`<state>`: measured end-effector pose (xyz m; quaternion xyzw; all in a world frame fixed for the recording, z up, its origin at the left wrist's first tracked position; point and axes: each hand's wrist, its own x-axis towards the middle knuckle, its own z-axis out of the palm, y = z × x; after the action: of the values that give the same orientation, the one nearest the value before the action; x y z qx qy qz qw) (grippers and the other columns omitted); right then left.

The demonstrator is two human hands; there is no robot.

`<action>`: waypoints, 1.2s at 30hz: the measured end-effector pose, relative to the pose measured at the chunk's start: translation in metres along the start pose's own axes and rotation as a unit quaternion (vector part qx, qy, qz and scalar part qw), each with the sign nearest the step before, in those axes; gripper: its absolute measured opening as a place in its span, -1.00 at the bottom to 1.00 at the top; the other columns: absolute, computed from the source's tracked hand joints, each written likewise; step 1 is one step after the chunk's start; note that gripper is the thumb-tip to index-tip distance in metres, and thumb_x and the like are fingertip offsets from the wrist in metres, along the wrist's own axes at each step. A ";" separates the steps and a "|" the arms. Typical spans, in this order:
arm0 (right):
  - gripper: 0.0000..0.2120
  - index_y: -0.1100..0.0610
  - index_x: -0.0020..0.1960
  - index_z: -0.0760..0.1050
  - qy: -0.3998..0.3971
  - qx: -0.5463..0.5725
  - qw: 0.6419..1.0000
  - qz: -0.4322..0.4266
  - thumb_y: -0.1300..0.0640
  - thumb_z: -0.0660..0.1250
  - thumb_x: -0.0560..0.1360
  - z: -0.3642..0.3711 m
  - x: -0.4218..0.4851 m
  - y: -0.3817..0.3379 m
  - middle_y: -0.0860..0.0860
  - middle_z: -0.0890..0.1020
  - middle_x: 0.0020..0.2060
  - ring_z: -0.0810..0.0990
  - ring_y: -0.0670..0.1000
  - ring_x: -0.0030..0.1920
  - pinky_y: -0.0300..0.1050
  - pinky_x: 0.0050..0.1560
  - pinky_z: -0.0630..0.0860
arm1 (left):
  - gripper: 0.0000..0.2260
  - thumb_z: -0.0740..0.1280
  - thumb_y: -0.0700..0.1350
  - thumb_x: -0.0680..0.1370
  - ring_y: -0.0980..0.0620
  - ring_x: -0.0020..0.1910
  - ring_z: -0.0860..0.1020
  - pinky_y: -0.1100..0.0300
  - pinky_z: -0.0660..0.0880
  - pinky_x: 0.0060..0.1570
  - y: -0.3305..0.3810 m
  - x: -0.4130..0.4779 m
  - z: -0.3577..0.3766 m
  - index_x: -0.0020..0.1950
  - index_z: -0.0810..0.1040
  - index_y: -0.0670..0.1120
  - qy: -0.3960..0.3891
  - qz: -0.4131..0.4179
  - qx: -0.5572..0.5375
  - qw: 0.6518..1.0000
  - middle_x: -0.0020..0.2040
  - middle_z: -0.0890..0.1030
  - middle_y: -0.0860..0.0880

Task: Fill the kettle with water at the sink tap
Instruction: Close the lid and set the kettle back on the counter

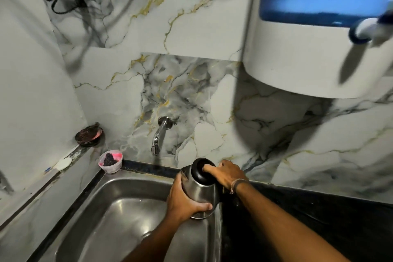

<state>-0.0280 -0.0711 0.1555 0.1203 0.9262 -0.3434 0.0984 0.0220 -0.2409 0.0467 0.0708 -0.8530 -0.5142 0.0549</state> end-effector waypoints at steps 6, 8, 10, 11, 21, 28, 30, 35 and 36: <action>-0.19 -0.04 0.13 0.56 0.036 -0.054 0.998 -0.021 -0.57 0.29 0.08 -0.053 -0.016 0.043 -0.01 0.72 0.02 0.67 0.20 0.07 0.18 0.21 0.59 | 0.16 0.77 0.22 -0.08 -0.04 0.30 0.61 -0.07 0.61 0.33 0.055 -0.033 0.052 0.46 0.41 0.03 0.009 0.002 -0.011 1.000 0.32 0.62 0.04; -0.16 -0.04 0.17 0.54 0.035 -0.062 0.997 -0.023 -0.58 0.29 0.09 -0.072 -0.017 0.065 0.01 0.69 0.05 0.66 0.21 0.11 0.18 0.21 0.59 | 0.16 0.78 0.21 -0.09 -0.05 0.31 0.61 -0.09 0.61 0.33 0.068 -0.042 0.074 0.45 0.41 0.05 0.008 0.001 -0.017 1.000 0.33 0.62 0.03; -0.09 -0.02 0.23 0.55 0.030 -0.060 0.998 -0.023 -0.60 0.29 0.10 -0.090 -0.012 0.089 0.02 0.70 0.12 0.65 0.21 0.16 0.16 0.20 0.58 | 0.11 0.78 0.22 -0.10 -0.04 0.27 0.62 -0.05 0.62 0.29 0.079 -0.048 0.099 0.38 0.41 0.11 0.006 -0.003 -0.019 1.000 0.28 0.63 0.07; -0.09 -0.02 0.21 0.56 0.026 -0.056 0.998 -0.027 -0.63 0.29 0.10 -0.098 -0.009 0.098 0.02 0.70 0.12 0.66 0.21 0.15 0.14 0.14 0.58 | 0.08 0.78 0.23 -0.11 -0.04 0.25 0.63 -0.03 0.63 0.26 0.083 -0.049 0.110 0.34 0.41 0.13 0.006 -0.004 -0.024 1.000 0.25 0.63 0.09; -0.70 0.01 -0.28 0.52 0.000 0.150 0.988 -0.042 -0.16 0.53 0.41 -0.158 0.056 0.216 -0.07 0.68 -0.25 0.66 0.03 -0.13 0.00 -0.04 0.56 | -0.01 0.81 0.17 -0.07 0.03 0.20 0.65 -0.05 0.64 0.23 0.104 -0.027 0.222 0.25 0.42 0.16 -0.050 -0.003 -0.056 0.997 0.20 0.65 0.13; -0.75 0.02 -0.21 0.58 0.020 0.177 0.984 -0.019 -0.14 0.53 0.39 -0.163 0.105 0.281 -0.07 0.66 -0.24 0.62 0.00 -0.15 -0.03 -0.08 0.53 | -0.03 0.82 0.12 -0.07 0.09 0.18 0.64 0.05 0.59 0.18 0.097 -0.003 0.293 0.24 0.44 0.06 -0.070 0.007 -0.051 0.996 0.18 0.65 0.10; -0.75 0.01 -0.21 0.59 0.023 0.182 0.983 -0.019 -0.15 0.52 0.37 -0.164 0.115 0.293 -0.07 0.66 -0.23 0.63 0.00 -0.13 -0.06 -0.12 0.51 | -0.03 0.83 0.11 -0.06 0.14 0.18 0.64 0.07 0.60 0.18 0.092 0.002 0.309 0.24 0.45 0.06 -0.070 0.008 -0.054 0.996 0.18 0.66 0.09; -0.77 0.02 -0.24 0.57 0.026 0.185 0.982 -0.014 -0.05 0.56 0.43 -0.158 0.140 0.320 -0.05 0.64 -0.24 0.62 0.05 -0.10 -0.04 -0.07 0.52 | -0.05 0.84 0.13 -0.08 0.20 0.12 0.64 0.15 0.60 0.08 0.077 0.011 0.341 0.19 0.45 0.11 -0.074 -0.004 -0.050 0.996 0.13 0.68 0.10; -0.77 0.02 -0.24 0.57 0.028 0.187 0.982 -0.012 -0.05 0.56 0.43 -0.157 0.143 0.324 -0.05 0.64 -0.25 0.62 0.05 -0.10 -0.04 -0.07 0.53 | -0.05 0.84 0.13 -0.08 0.21 0.11 0.65 0.17 0.60 0.06 0.074 0.013 0.345 0.19 0.45 0.10 -0.075 -0.004 -0.051 0.996 0.13 0.68 0.09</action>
<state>-0.0861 0.2930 0.0366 0.1349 0.8495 -0.5081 0.0443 -0.0529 0.0911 -0.0476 0.0322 -0.8272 -0.5609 -0.0078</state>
